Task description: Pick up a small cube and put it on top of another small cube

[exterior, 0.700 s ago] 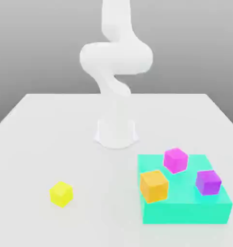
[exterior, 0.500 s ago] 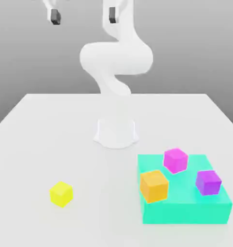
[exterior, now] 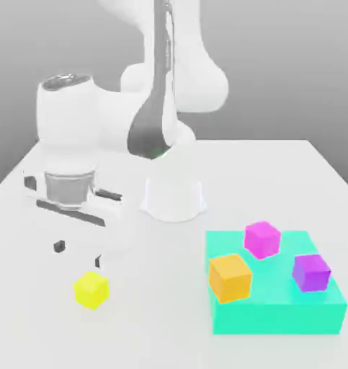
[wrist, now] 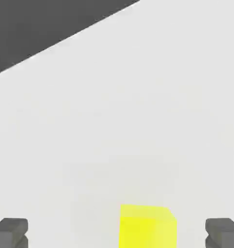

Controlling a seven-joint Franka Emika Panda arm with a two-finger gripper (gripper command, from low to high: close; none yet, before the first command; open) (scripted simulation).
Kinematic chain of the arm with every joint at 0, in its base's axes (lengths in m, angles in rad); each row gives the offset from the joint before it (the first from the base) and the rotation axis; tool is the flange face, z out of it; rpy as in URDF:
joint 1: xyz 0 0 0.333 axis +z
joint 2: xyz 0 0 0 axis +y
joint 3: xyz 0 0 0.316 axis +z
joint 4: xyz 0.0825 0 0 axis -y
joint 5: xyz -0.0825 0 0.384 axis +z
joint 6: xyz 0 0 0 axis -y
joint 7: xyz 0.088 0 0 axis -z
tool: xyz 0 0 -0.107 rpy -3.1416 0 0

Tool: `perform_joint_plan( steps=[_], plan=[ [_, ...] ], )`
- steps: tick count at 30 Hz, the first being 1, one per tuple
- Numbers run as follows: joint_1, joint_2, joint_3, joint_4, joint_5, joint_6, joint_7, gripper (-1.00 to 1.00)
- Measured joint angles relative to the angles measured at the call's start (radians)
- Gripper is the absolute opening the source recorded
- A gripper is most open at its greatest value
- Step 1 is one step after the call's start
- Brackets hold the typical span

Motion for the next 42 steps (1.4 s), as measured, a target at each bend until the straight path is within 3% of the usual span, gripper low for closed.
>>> perform_joint_plan(
  steps=[6,7,14,21,33,35,38,39,42],
  plan=[
    [-0.096,0.218,0.117,0.030,0.104,0.171,-0.077,0.00],
    [-0.110,0.242,0.132,0.035,0.107,0.191,-0.079,-1.00],
    [-0.114,0.242,0.135,0.035,0.102,0.192,-0.075,-1.00],
    [-0.067,0.015,0.075,-0.006,-0.008,0.007,0.016,-1.00],
    [0.254,-0.285,0.336,0.113,0.029,-0.407,0.336,-1.00],
    [0.276,-0.279,0.371,0.118,0.024,-0.408,0.374,-1.00],
    [0.277,-0.194,0.387,0.100,0.002,-0.306,0.401,-1.00],
    [0.277,-0.165,0.389,0.094,-0.004,-0.271,0.406,1.00],
    [0.277,-0.165,0.389,0.094,-0.004,-0.271,0.406,1.00]
  ],
)
